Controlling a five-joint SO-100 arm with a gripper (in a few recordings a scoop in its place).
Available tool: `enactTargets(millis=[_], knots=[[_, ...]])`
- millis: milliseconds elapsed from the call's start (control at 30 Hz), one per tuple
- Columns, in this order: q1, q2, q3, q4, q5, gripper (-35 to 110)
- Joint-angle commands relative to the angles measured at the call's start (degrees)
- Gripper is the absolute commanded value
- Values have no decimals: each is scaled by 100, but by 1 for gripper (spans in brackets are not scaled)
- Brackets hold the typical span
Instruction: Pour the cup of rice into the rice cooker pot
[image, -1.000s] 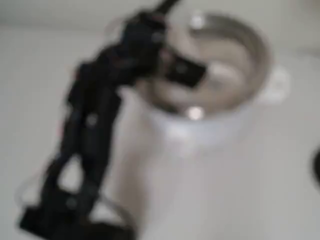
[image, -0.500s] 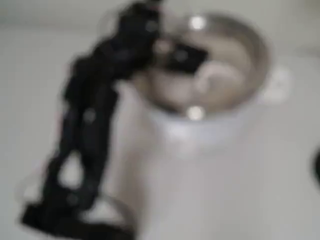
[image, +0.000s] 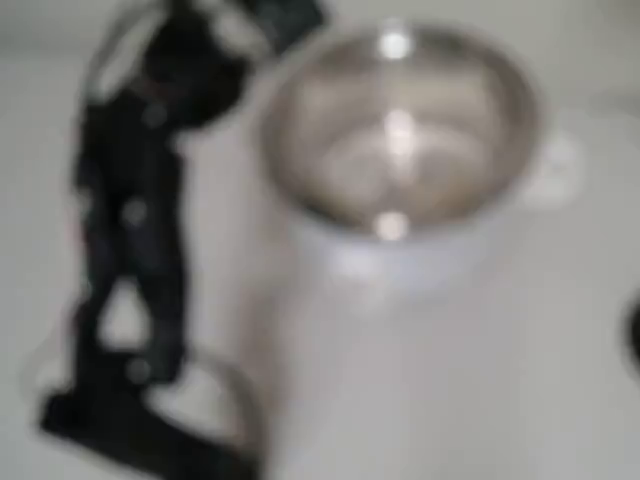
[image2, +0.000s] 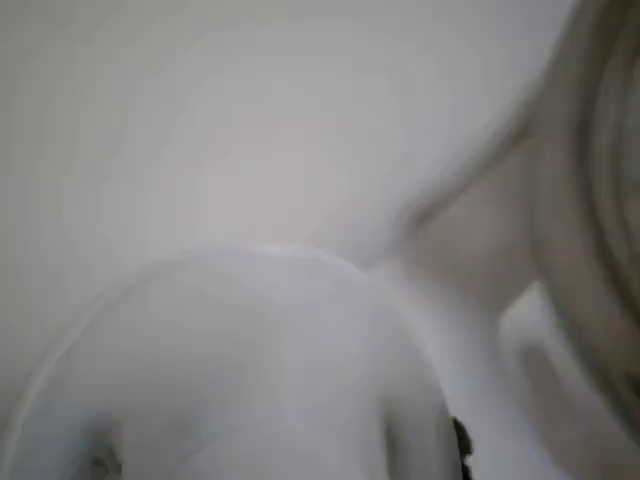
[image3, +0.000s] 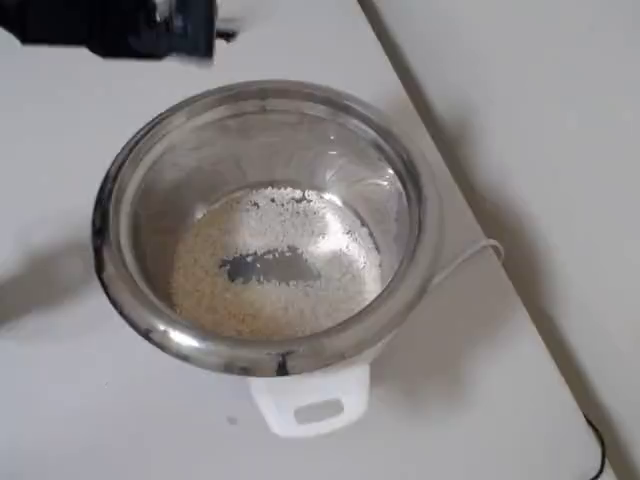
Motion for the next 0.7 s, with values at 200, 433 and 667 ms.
enactTargets(millis=[200, 433, 667], knots=[[-1055, 158, -343, 659, -2065, 12], [-1134, 1318, 2496, -2637, -3894, 15], [-1134, 1556, 6047, -6205, -4649, 18]])
